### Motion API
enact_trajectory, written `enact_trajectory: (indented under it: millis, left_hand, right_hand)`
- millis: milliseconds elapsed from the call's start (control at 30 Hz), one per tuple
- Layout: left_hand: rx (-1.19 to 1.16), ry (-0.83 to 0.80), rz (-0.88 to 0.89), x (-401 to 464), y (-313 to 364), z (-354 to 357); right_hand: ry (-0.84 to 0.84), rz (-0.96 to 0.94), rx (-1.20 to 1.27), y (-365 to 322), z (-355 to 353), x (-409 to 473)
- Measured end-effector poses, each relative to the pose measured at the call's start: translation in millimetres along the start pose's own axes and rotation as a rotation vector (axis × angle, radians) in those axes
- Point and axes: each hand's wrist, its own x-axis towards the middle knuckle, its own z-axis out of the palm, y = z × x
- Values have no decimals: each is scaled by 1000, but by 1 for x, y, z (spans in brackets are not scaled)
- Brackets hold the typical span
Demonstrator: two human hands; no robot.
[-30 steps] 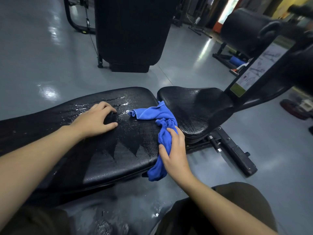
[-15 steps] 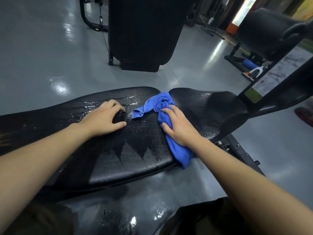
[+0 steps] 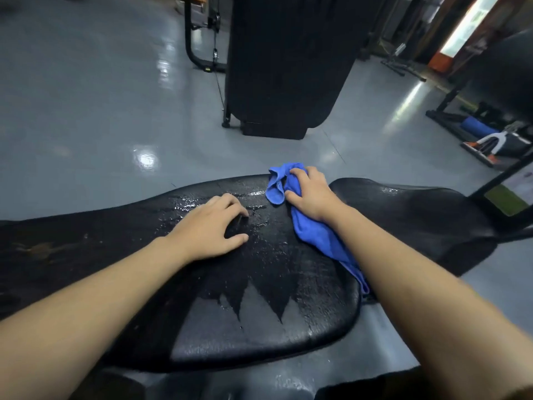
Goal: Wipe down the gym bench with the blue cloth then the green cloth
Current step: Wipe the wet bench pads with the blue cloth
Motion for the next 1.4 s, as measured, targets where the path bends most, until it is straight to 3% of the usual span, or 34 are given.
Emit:
enact_trajectory:
  millis: [300, 733, 1200, 1400]
  left_hand:
    - [-13, 8, -15, -3, -16, -5]
    - [-4, 32, 29, -9, -26, -6]
    - [-21, 12, 24, -8, -27, -6]
    - [-26, 19, 44, -16, -29, -6]
  right_hand:
    - [-38, -51, -97, -30, 14, 51]
    - [-181, -286, -114, -121, 58, 85]
    - [-72, -64, -149, -24, 7, 70]
    - [-59, -114, -184, -37, 20, 72]
